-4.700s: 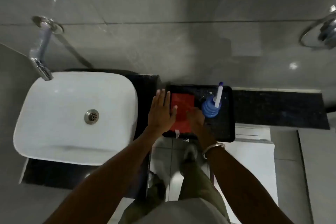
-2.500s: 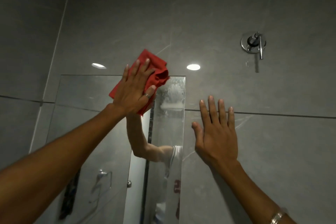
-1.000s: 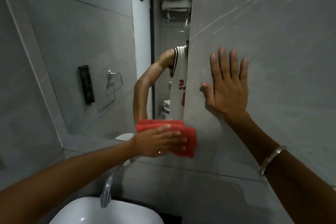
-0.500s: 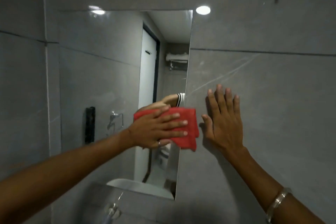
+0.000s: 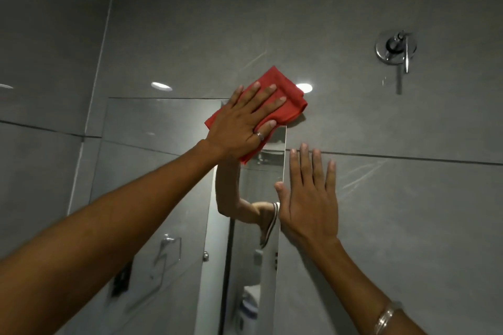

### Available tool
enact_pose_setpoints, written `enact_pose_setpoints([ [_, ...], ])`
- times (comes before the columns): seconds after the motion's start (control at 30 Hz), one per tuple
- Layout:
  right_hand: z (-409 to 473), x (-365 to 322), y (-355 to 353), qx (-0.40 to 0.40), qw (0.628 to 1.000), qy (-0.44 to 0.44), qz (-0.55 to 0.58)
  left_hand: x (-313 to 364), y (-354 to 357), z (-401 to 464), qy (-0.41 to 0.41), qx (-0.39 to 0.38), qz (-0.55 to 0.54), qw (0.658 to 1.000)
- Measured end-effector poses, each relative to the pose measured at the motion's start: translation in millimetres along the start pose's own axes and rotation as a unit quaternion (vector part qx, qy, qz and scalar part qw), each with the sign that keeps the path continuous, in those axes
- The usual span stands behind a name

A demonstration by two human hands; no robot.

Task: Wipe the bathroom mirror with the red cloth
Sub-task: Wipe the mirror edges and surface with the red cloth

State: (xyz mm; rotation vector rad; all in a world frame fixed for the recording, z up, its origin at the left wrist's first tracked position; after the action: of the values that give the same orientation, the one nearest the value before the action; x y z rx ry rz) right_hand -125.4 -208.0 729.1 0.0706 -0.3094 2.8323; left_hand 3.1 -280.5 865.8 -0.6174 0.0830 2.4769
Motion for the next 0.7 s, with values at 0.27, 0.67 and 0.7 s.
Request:
enact_pose_setpoints([
  [0.27, -8.7, -1.2, 8.9, -0.004, 1.000, -0.021, -0.017, -78.9, 5.3, -59.5, -0.180, 0.012, -0.017, 0.984],
  [0.67, -22.6, -8.9, 15.0, 0.004, 0.999, -0.043, -0.032, -241.0, -5.3, -171.5, -0.409, 0.064, -0.067, 0.908],
  [0.7, -22.6, -9.4, 15.6, 0.006, 0.998, -0.045, -0.033, -248.1, -5.7, -177.6, -0.429, 0.069, -0.071, 0.898],
])
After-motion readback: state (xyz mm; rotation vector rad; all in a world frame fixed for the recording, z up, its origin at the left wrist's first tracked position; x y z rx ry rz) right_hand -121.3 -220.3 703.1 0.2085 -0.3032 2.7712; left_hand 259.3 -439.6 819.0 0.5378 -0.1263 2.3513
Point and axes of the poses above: each hand's wrist, its own z-axis towards the middle knuckle, its own y-axis out of the palm, x = y × z, the point moved 8 cm from there along z, towards the middle knuckle, and after that the axes turned 4 degrees about x, right-handed, at the moved point
